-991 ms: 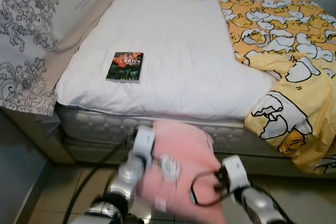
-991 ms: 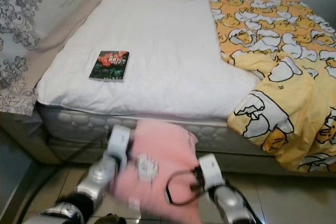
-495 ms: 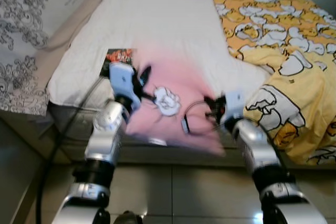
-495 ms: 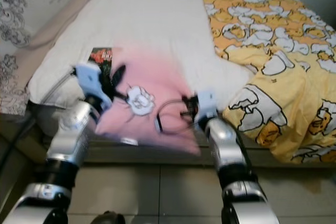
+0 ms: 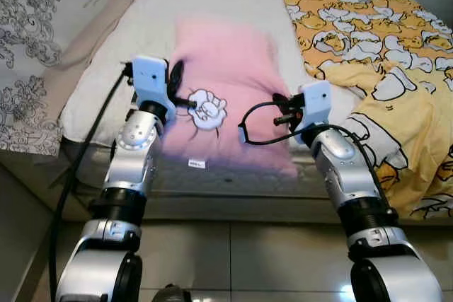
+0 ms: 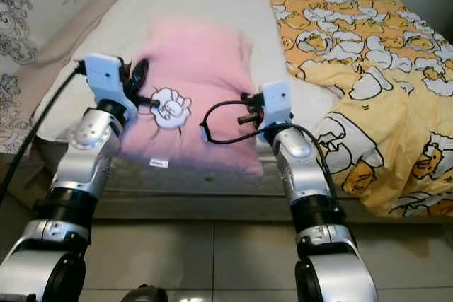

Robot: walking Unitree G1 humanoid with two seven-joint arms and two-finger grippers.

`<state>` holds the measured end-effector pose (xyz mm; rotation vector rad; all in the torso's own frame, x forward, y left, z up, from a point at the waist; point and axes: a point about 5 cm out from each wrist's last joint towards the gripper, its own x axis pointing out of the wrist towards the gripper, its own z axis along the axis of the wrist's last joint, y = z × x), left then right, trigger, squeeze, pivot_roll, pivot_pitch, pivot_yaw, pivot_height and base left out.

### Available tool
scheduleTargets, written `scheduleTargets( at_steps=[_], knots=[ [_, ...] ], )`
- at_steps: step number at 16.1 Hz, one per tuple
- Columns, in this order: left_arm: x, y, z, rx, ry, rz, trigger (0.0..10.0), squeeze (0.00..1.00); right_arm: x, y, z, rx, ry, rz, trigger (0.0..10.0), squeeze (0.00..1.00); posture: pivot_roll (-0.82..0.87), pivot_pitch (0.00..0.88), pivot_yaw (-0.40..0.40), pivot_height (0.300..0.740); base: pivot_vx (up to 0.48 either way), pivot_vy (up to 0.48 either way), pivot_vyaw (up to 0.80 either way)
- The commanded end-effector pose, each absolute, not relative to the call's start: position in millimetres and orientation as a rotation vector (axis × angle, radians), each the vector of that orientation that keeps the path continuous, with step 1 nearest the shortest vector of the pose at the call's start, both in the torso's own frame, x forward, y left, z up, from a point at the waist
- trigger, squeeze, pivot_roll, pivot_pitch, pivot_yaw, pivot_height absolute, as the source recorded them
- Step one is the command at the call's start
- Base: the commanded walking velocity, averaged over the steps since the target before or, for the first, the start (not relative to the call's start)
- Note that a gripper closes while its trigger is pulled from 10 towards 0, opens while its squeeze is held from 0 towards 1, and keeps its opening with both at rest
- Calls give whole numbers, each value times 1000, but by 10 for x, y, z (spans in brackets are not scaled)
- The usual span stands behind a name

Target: Clean up the room

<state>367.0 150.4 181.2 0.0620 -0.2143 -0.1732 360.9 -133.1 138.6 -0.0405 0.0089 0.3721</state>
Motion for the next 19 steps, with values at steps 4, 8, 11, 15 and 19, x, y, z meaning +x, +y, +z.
scheduleTargets(
  at_steps=[4,8,11,15,19],
  knots=[
    [3743,1580,1965,32,-253,-66,10000,0,3593,-1376,1441,-24,-6,321,10000,0,60,0,-36,740,0,452,0],
    [3733,1547,1841,26,-221,-43,10000,0,3551,-1345,1352,-19,11,333,10000,0,63,0,-40,740,0,475,0],
    [3722,1474,1802,97,-212,-43,10000,0,3521,-1339,1285,-19,36,338,10000,0,66,0,-43,740,0,296,0],
    [3733,1539,1821,69,-212,29,10000,0,3511,-1326,1273,-19,39,342,10000,0,64,0,-41,740,240,0,0],
    [3723,1598,1796,63,-199,87,10000,0,3525,-1329,1309,-4,15,351,10000,0,68,0,-42,740,480,0,139]
  ],
)
